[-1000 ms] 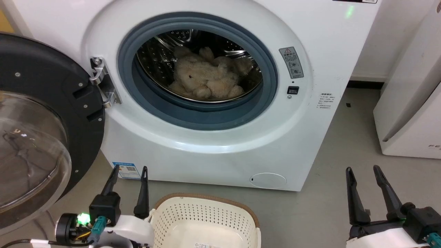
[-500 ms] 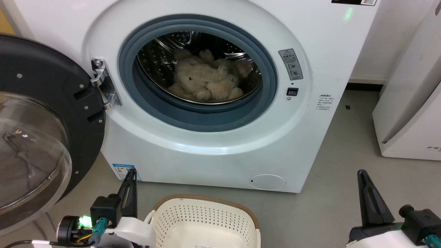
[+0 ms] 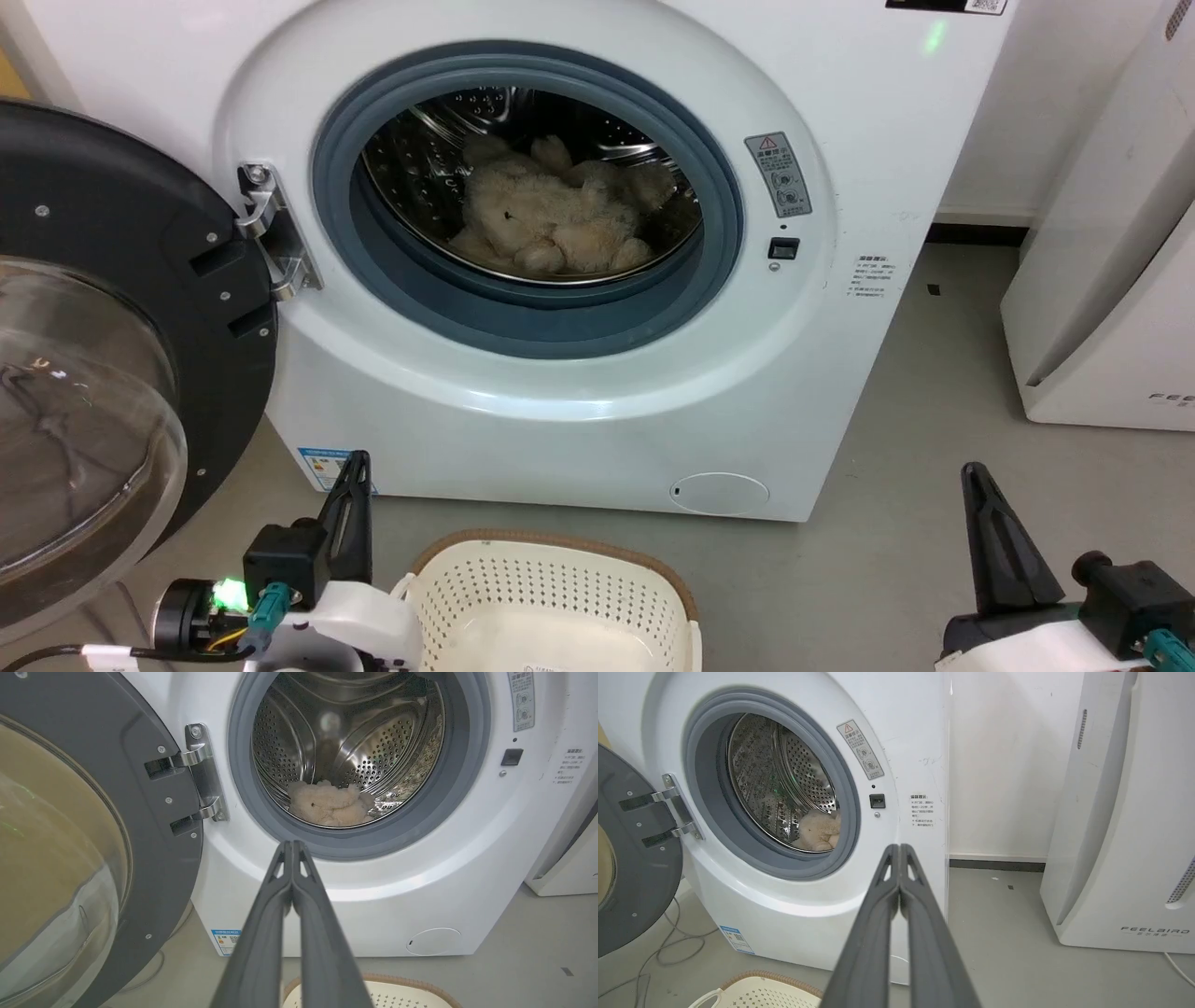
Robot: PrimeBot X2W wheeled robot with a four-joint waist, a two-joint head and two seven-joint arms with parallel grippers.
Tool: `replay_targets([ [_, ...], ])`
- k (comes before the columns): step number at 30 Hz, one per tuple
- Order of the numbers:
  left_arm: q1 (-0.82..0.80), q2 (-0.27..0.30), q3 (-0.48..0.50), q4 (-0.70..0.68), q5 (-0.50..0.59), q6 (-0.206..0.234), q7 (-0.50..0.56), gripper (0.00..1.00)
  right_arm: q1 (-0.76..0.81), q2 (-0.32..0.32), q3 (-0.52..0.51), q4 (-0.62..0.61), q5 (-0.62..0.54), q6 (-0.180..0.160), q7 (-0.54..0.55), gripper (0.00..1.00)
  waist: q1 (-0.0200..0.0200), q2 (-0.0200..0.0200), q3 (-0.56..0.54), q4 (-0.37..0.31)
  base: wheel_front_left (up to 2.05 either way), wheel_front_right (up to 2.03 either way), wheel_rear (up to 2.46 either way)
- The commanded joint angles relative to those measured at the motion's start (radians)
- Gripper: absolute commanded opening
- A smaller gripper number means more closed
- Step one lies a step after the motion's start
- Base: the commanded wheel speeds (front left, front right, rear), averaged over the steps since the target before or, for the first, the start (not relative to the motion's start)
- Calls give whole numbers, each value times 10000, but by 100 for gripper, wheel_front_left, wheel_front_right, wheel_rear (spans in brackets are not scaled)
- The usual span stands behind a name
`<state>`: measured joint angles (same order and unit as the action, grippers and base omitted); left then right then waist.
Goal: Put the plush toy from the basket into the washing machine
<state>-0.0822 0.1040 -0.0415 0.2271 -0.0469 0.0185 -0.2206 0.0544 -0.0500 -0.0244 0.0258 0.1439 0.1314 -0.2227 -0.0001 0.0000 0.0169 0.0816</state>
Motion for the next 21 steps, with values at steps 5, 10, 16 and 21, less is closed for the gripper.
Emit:
replay_targets([
  [5, 153, -75, 53, -193, 87, -33, 131, 0, -92, 0, 23, -42, -147, -1, 141, 0, 1, 0, -9, -42, 0, 0, 0],
  [10, 186, -98, 71, -296, 106, -41, 233, 0, -115, -1, 34, -53, -210, -2, 244, 0, 1, 0, -16, -80, 0, 0, 0],
  [16, 239, -134, 100, -459, 136, -53, 396, 0, -150, -1, 51, -70, -312, -2, 408, 0, 1, 0, -29, -141, 0, 0, 0],
  [21, 272, -157, 117, -561, 154, -60, 499, 0, -172, -1, 62, -81, -376, -2, 511, 0, 1, 0, -37, -179, 0, 0, 0],
])
